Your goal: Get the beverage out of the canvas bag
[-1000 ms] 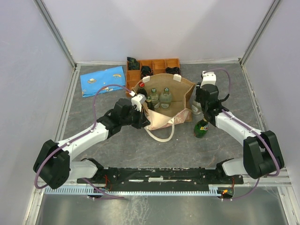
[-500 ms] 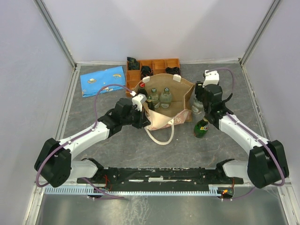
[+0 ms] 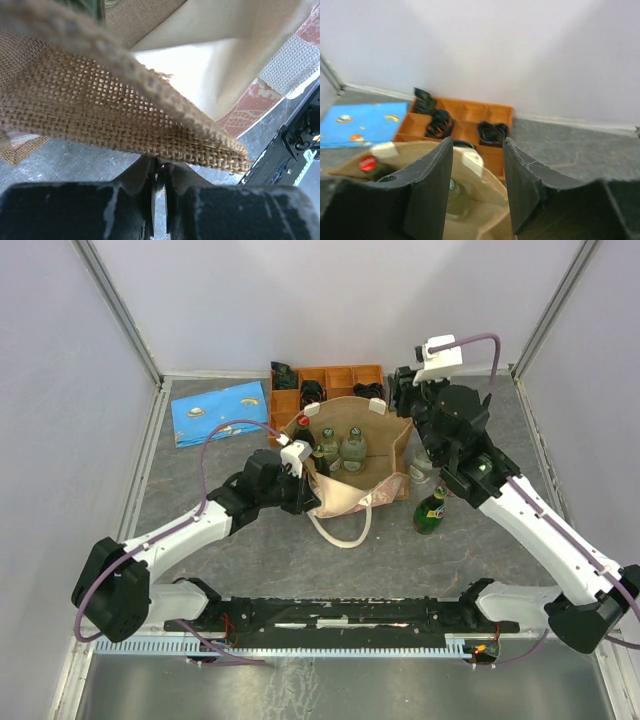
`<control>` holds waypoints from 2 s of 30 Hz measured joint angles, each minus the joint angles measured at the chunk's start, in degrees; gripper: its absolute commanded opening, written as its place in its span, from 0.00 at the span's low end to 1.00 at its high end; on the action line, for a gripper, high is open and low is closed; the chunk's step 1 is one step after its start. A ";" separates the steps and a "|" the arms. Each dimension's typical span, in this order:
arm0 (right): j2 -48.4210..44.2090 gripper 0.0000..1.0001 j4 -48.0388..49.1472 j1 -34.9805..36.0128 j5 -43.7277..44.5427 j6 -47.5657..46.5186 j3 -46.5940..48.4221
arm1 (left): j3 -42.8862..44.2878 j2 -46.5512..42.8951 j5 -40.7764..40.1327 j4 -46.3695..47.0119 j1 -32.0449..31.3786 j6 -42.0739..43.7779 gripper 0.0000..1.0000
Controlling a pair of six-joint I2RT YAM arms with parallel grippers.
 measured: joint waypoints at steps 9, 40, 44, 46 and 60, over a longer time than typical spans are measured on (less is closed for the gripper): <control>8.74 0.35 -5.09 3.41 -1.86 3.10 6.73 | -0.24 -1.20 -0.26 -0.52 0.00 -1.25 0.03; 29.16 0.57 -5.46 3.50 -5.81 13.81 4.59 | -0.68 -2.21 -1.18 -0.68 -0.02 -1.38 0.03; 29.16 0.56 -4.83 3.50 -2.62 13.62 4.22 | -0.68 -2.21 -1.18 -0.68 -0.02 -1.38 0.03; 29.18 0.56 -4.57 3.50 -1.40 13.62 4.11 | -0.68 -2.21 -1.18 -0.68 -0.02 -1.38 0.03; 32.81 0.57 -4.15 3.50 0.07 14.27 3.61 | -0.68 -2.21 -1.18 -0.70 -0.02 -1.38 0.03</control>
